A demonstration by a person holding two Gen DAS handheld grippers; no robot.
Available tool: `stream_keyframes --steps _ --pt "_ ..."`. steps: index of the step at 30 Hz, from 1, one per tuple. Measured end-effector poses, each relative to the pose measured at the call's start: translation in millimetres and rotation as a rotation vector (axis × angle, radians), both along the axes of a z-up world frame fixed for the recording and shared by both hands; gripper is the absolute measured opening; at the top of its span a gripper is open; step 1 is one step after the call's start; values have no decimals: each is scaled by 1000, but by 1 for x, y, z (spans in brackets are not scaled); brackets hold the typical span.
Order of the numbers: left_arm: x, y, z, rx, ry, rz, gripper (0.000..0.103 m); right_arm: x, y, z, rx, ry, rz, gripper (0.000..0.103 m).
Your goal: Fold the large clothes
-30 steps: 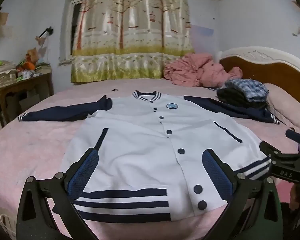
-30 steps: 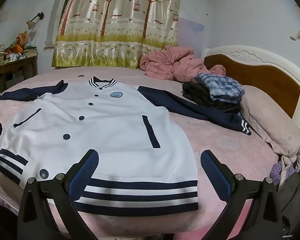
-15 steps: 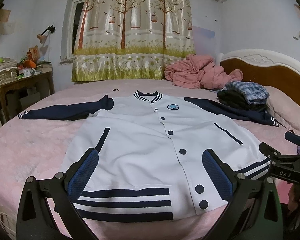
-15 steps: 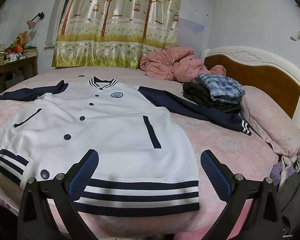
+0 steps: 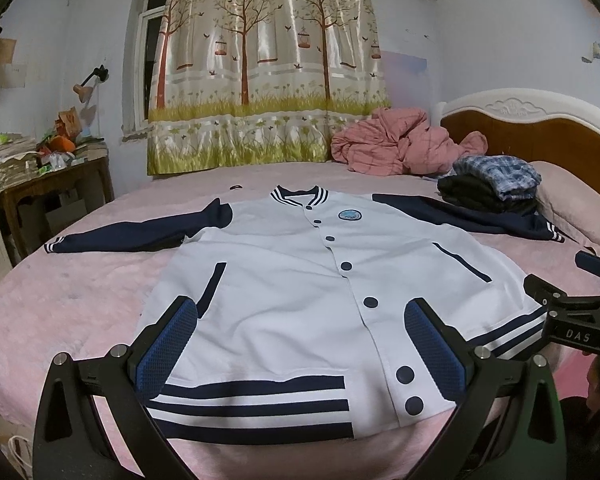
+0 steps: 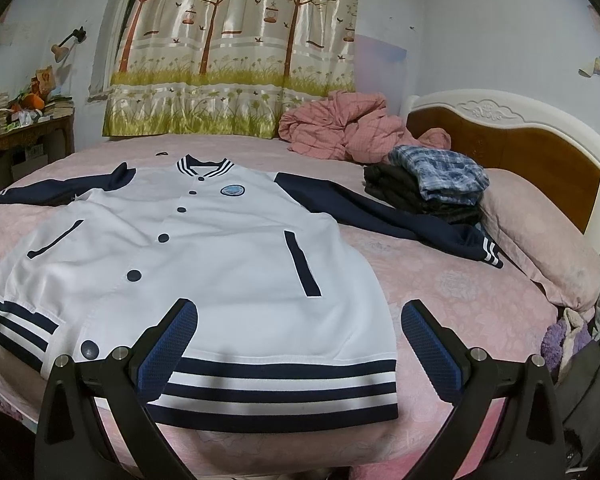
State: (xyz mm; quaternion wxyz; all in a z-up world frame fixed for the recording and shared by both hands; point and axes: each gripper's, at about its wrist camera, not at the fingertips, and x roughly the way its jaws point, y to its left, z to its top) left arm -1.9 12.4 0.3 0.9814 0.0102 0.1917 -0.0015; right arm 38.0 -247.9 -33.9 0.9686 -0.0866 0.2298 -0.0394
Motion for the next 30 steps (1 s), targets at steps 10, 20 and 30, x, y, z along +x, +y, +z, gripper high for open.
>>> stream_keyframes --steps 10,20,30 --pt "0 2 -1 -1 -1 4 103 0 -1 -1 6 -4 -1 103" --pt "-1 5 -1 2 -6 1 103 0 -2 -2 14 -4 -3 103" --pt "-2 8 -1 4 -12 1 103 1 -3 -1 6 -7 -4 103"
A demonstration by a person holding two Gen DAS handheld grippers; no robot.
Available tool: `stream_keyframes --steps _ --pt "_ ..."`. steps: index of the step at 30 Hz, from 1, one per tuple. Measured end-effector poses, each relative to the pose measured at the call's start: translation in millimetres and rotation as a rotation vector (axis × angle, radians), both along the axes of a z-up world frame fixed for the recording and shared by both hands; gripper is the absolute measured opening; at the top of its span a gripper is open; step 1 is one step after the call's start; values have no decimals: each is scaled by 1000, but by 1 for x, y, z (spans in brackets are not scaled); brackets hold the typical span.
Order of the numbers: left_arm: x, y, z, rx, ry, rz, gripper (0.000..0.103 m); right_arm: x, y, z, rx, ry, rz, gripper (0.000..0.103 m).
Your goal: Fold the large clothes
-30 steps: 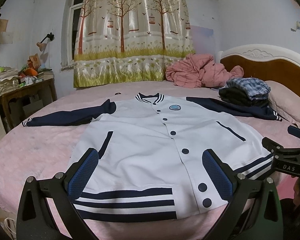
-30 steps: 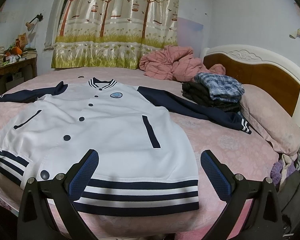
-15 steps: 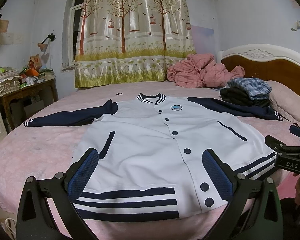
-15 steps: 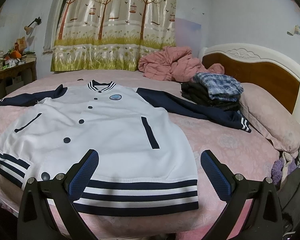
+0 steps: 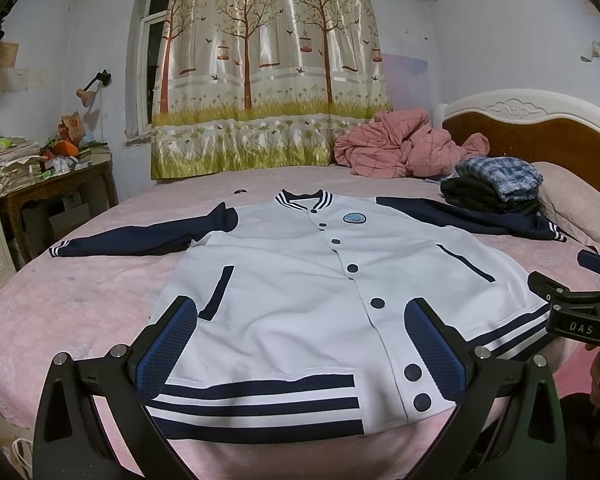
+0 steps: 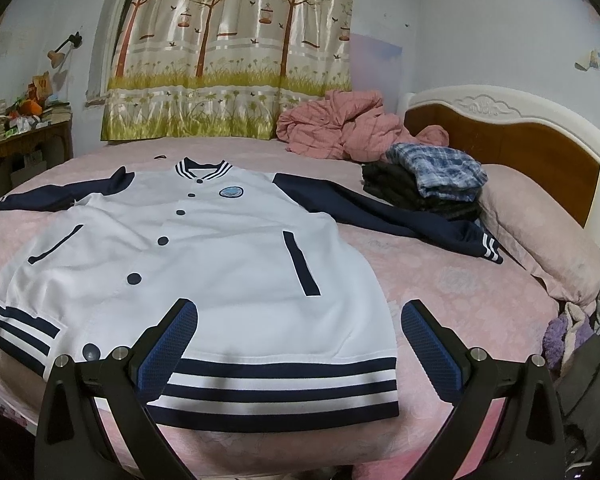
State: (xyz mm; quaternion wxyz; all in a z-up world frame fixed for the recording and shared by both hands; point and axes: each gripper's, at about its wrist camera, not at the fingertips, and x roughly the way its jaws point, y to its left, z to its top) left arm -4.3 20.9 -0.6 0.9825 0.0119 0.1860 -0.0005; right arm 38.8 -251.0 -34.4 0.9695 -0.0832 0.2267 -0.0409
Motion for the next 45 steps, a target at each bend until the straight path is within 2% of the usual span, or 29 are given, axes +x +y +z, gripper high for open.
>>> stream_keyframes --steps 13,40,45 --pt "-6 21 0 -13 -5 20 103 -5 4 0 9 -14 -1 103" --pt "-3 22 1 -10 2 29 103 -5 -8 0 31 -6 -2 103" --pt "-5 25 1 -12 -3 74 103 -6 -9 -1 39 -2 3 103"
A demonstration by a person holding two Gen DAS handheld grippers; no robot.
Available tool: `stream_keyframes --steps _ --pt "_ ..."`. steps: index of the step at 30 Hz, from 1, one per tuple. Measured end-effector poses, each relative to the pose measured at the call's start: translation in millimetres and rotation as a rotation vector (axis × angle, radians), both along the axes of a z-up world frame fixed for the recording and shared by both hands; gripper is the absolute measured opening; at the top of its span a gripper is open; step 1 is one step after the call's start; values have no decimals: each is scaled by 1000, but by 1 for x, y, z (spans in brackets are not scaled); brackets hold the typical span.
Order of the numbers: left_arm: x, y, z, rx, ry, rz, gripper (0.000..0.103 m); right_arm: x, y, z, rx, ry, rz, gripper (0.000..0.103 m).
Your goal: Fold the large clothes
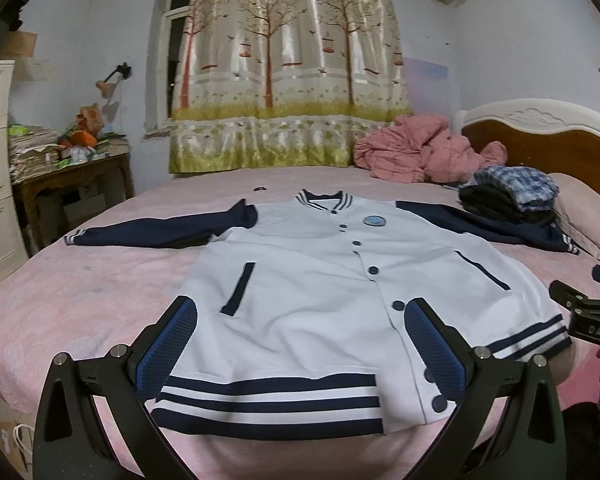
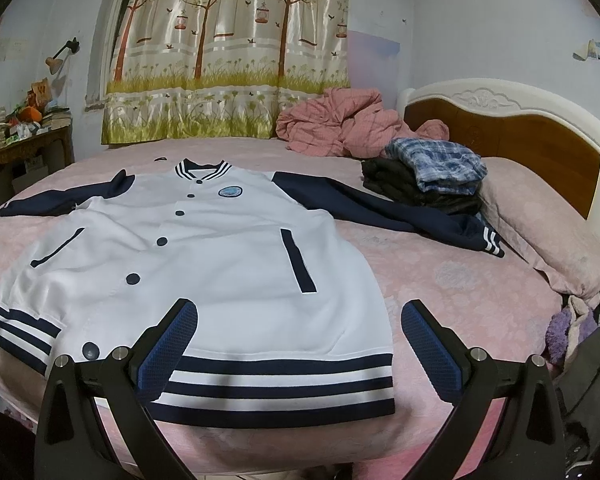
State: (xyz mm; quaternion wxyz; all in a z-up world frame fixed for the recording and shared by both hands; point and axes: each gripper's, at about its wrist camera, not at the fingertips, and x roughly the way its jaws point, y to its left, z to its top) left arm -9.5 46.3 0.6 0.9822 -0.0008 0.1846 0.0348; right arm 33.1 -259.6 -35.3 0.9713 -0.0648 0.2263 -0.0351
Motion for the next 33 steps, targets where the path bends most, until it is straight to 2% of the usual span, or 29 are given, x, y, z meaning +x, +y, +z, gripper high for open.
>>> stream_keyframes --steps 6,9,11,14,20,22,27,33 --pt "-2 -2 2 9 -3 -15 103 -2 10 -3 -4 5 9 103" --pt "-1 -3 2 -6 5 -44 103 0 20 -4 -49 4 -6 103" --pt "-2 -2 2 -10 4 -23 103 3 27 -4 -99 5 -29 103" --pt "-1 0 2 -33 19 -44 103 2 35 -4 -129 6 -4 103" --pt "4 2 2 -64 46 -5 103 -13 42 4 -168 -77 17 103" --pt "8 0 1 -67 47 17 103 -11 40 8 -163 -96 11 103" --pt "4 -3 1 -94 38 12 103 -1 29 16 -59 -84 38 103" --pt "-8 -7 10 -2 -61 40 103 -3 21 24 -25 -98 121 103"
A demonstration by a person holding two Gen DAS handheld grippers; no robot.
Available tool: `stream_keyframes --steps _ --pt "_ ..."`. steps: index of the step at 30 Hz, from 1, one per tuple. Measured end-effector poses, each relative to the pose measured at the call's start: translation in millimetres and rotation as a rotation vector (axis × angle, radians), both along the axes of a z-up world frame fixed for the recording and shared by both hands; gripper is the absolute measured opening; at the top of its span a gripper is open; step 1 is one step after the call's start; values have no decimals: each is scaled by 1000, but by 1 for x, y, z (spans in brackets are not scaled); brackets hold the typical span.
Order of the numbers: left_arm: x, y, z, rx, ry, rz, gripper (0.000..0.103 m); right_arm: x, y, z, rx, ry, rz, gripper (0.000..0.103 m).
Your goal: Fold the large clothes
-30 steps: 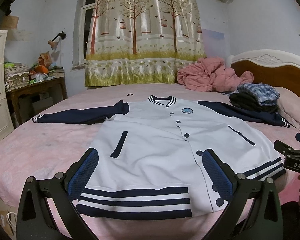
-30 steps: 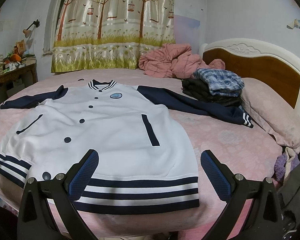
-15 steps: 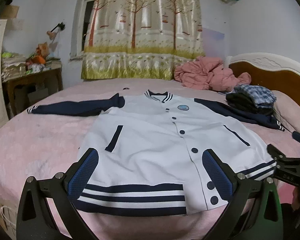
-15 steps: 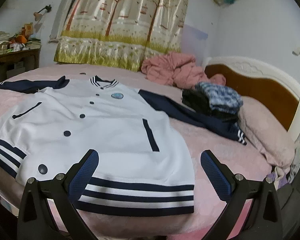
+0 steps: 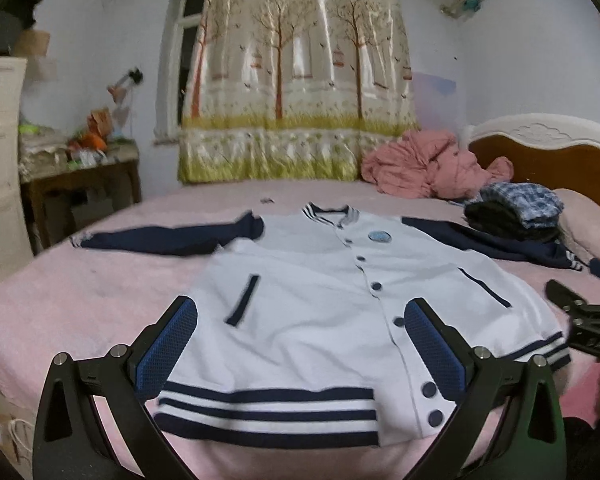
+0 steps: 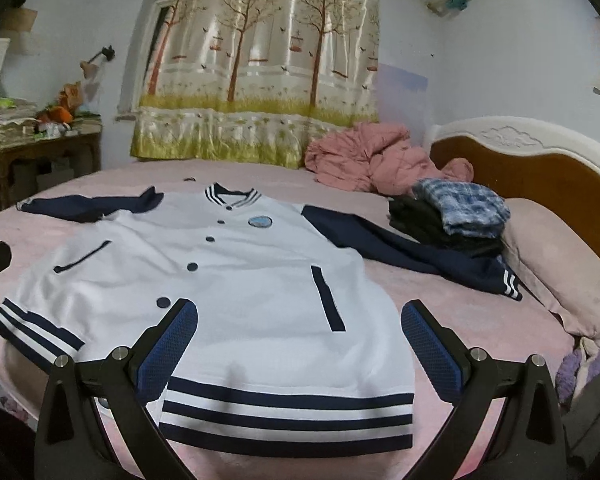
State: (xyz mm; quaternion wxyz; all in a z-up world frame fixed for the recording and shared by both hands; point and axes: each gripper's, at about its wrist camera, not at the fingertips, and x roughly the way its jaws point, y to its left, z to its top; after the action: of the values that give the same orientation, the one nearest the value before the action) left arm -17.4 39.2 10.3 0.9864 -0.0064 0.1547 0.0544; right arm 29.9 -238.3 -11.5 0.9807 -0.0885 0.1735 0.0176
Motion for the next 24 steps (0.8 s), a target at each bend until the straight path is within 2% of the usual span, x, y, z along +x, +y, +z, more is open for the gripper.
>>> stream_keyframes --steps 5,10,14,18,21,24 --pt "3 19 1 -48 5 -14 103 2 -19 10 -15 15 -2 103" --pt "9 30 3 -12 9 2 103 -1 -48 23 109 73 42 100" --pt "12 33 12 -23 -3 -8 103 -3 -57 28 77 61 17 100" --pt "14 39 13 -48 -7 -20 103 0 -63 33 110 65 21 100" --pt "18 44 4 -50 16 -21 103 6 -66 25 126 80 42 100" --pt "22 53 -15 -53 54 0 103 17 -69 -1 132 112 60 94"
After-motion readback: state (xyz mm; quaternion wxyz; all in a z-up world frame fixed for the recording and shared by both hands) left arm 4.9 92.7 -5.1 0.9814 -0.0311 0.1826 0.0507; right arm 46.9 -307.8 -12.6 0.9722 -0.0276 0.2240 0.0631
